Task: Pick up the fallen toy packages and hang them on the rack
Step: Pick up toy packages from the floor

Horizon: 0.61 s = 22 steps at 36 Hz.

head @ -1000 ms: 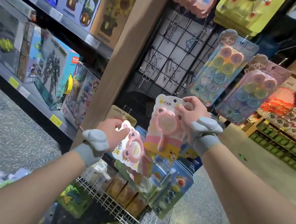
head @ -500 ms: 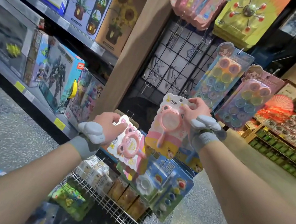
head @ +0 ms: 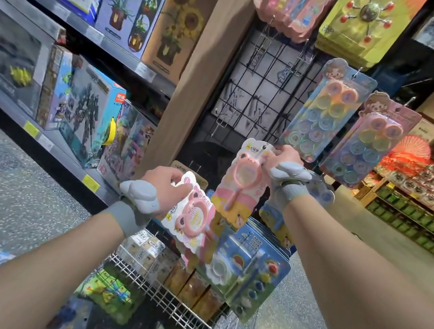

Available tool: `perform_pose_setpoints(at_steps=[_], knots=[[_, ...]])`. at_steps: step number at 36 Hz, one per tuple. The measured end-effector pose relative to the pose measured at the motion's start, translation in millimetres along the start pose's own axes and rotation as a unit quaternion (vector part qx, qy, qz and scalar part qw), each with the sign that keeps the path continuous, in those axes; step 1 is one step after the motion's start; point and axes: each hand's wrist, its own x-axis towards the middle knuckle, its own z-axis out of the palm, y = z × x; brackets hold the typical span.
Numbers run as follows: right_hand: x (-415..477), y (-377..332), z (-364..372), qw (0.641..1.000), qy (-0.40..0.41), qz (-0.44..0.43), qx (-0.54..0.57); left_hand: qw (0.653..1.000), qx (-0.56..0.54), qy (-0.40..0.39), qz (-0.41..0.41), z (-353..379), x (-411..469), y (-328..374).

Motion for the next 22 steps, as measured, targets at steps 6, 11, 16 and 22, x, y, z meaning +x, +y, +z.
perform_pose_setpoints(at_steps=[6, 11, 16, 22], knots=[[10.7, 4.7, 2.9, 1.0, -0.029, 0.005, -0.009, 1.0, 0.0, 0.025, -0.003, -4.9, 5.6, -5.3], [15.4, 2.5, 8.1, 0.999, -0.032, 0.004, -0.004, 1.0, 0.005, 0.027, -0.003, -9.7, 10.0, -9.7], [17.4, 8.6, 19.8, 1.0, -0.022, -0.011, 0.009, 0.999, 0.013, 0.031, -0.003, -14.5, 13.5, -13.7], [8.1, 3.4, 16.9, 0.995, -0.089, 0.005, -0.041, 1.0, -0.008, 0.027, -0.01, -22.3, 16.3, -15.8]])
